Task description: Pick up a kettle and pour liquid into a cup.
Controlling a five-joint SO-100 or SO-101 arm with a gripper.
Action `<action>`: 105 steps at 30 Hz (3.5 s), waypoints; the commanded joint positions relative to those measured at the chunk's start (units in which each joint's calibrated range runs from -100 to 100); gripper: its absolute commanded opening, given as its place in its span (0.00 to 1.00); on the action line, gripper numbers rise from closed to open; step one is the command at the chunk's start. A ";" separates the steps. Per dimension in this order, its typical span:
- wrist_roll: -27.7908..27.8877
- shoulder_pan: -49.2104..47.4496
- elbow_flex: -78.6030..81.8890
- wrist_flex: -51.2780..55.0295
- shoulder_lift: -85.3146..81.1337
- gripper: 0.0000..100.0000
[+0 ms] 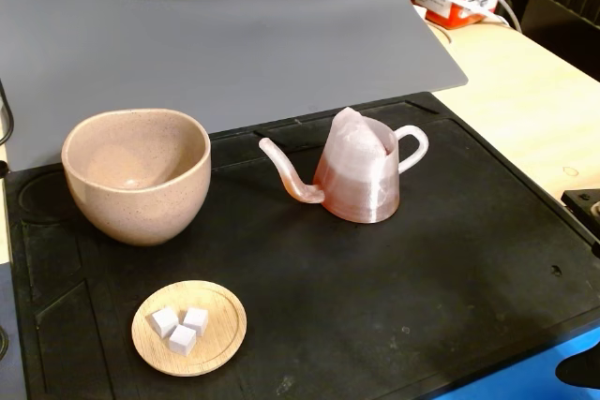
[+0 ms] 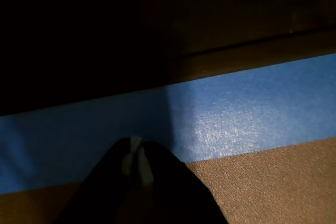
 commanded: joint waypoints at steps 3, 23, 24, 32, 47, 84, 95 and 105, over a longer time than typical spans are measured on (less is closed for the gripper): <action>-0.03 0.18 0.19 0.18 0.32 0.01; -0.03 0.18 0.19 0.18 0.32 0.01; -0.03 0.18 0.19 0.18 0.32 0.01; -0.03 0.18 0.19 0.18 0.32 0.01; -0.03 -0.13 0.19 0.18 0.32 0.01; 9.36 3.98 -26.12 -92.34 75.57 0.12; 18.54 3.83 -38.92 -101.16 92.38 0.13; 22.27 -0.28 -45.99 -101.16 99.04 0.13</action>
